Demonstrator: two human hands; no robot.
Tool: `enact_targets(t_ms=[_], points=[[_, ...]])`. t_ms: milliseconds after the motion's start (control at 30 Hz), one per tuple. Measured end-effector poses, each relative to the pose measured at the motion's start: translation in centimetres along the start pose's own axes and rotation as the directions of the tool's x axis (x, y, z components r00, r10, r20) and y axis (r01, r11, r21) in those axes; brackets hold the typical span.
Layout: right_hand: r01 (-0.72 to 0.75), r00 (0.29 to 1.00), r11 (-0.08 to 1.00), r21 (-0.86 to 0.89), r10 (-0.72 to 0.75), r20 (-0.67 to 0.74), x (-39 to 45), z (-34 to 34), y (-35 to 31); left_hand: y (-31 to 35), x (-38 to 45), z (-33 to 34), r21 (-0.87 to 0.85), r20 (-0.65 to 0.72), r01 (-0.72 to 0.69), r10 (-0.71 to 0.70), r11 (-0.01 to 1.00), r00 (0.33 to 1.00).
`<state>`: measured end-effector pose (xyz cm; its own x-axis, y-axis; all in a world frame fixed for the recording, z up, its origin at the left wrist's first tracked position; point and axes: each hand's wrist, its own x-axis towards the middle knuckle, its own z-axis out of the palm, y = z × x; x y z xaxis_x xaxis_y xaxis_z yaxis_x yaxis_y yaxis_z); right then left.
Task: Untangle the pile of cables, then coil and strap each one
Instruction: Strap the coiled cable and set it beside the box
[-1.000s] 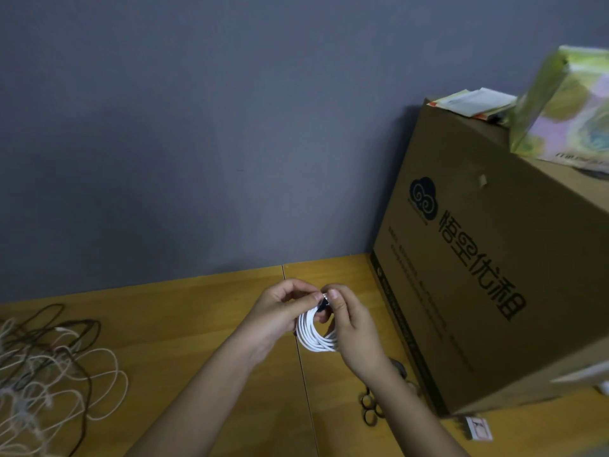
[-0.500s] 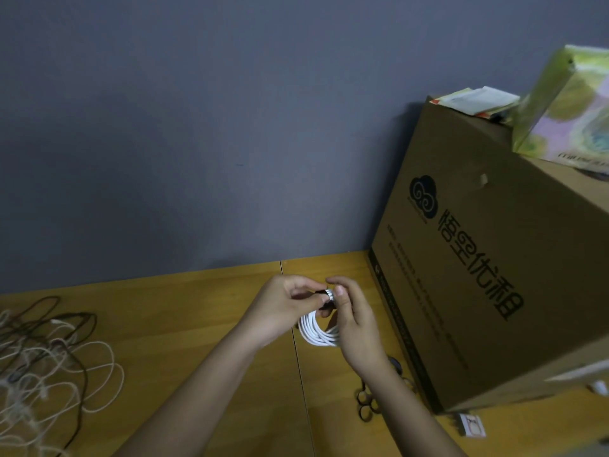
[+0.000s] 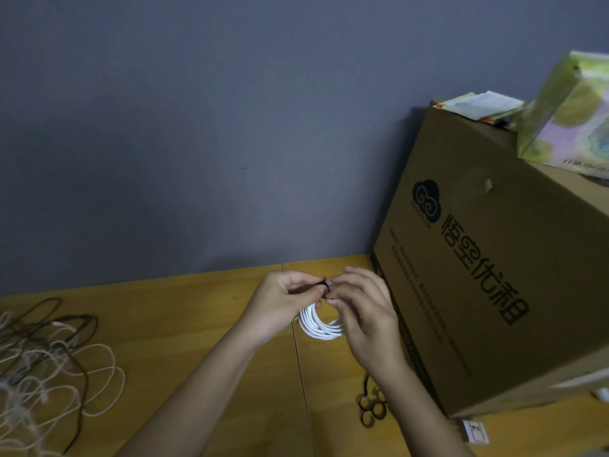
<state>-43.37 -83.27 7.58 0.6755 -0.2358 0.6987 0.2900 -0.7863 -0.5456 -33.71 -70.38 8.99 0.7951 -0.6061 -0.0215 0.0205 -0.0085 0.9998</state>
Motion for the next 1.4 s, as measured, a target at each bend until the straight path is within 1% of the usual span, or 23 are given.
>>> enact_targets(t_ms=[67,167,233,367,467,533,667,700,767,833,867,900,933,1033,1133,1233,1333,1367,1400], points=[[0.063,0.997,0.997,-0.055,-0.060,0.043,0.5,-0.4,0.2,0.0,0.0,0.2,0.039,0.024,-0.015,0.015,0.999,1.000],[0.040,0.993,0.994,-0.097,-0.029,0.117,1.2,-0.9,0.3,0.3,-0.1,0.2,0.138,0.079,-0.051,0.040,0.989,0.996],[-0.042,0.989,0.997,-0.070,0.051,0.139,1.4,-0.9,0.1,0.5,-0.3,0.0,0.180,0.107,-0.072,0.053,0.981,0.993],[-0.237,0.962,0.971,0.024,0.231,0.149,1.7,-0.5,-0.4,0.5,-0.8,-0.6,0.212,0.147,-0.068,0.038,0.975,0.988],[-0.358,0.922,0.931,0.074,0.340,0.184,2.1,-0.2,-0.6,0.4,-0.8,-1.0,0.248,0.154,-0.054,0.015,0.967,0.988],[-0.445,0.881,0.885,0.137,0.405,0.246,2.3,0.1,-0.6,0.2,-1.0,-1.4,0.258,0.165,-0.076,0.033,0.963,0.986],[-0.616,0.777,0.740,0.271,0.516,0.361,2.3,0.4,-0.4,-0.3,-1.5,-1.8,0.242,0.152,-0.037,0.000,0.970,0.988],[-0.668,0.733,0.686,0.288,0.543,0.409,2.3,0.5,-0.3,-0.3,-1.7,-1.9,0.244,0.148,-0.031,-0.006,0.969,0.989],[-0.783,0.611,0.541,0.308,0.575,0.544,2.2,0.4,0.1,-0.5,-2.1,-2.1,0.270,0.163,-0.048,0.004,0.962,0.987],[-0.873,0.479,0.382,0.303,0.554,0.681,2.0,0.2,0.5,-0.8,-2.5,-2.4,0.309,0.202,-0.086,0.023,0.947,0.979],[-0.903,0.424,0.307,0.299,0.531,0.734,1.8,0.1,0.7,-0.9,-2.7,-2.5,0.334,0.222,-0.102,0.027,0.937,0.975],[-0.924,0.381,0.244,0.295,0.508,0.773,1.6,0.2,0.9,-1.0,-3.0,-2.6,0.364,0.239,-0.117,0.029,0.924,0.971],[-0.935,0.355,0.203,0.292,0.489,0.797,1.4,0.3,1.1,-1.1,-3.2,-2.7,0.395,0.255,-0.131,0.029,0.909,0.967],[-0.947,0.319,0.146,0.285,0.485,0.814,0.6,1.1,1.3,-1.5,-3.6,-2.8,0.423,0.277,-0.148,0.028,0.894,0.960],[-0.943,0.300,0.034,0.331,0.518,0.801,-0.1,2.3,1.5,-2.3,-3.5,-3.2,0.402,0.269,-0.147,0.037,0.904,0.962],[-0.925,0.285,-0.046,0.378,0.573,0.768,-0.9,3.9,1.7,-3.6,-2.9,-4.1,0.401,0.270,-0.167,0.058,0.901,0.961],[-0.865,0.272,-0.170,0.473,0.633,0.725,-2.6,5.7,1.4,-4.8,-2.5,-4.5,0.391,0.252,-0.204,0.108,0.898,0.962],[-0.834,0.277,-0.197,0.516,0.658,0.700,-3.1,6.4,1.4,-5.4,-2.1,-4.6,0.382,0.239,-0.204,0.117,0.901,0.964],[-0.806,0.292,-0.196,0.559,0.689,0.664,-3.5,7.0,1.5,-6.1,-1.6,-4.6,0.365,0.220,-0.197,0.121,0.910,0.968]])
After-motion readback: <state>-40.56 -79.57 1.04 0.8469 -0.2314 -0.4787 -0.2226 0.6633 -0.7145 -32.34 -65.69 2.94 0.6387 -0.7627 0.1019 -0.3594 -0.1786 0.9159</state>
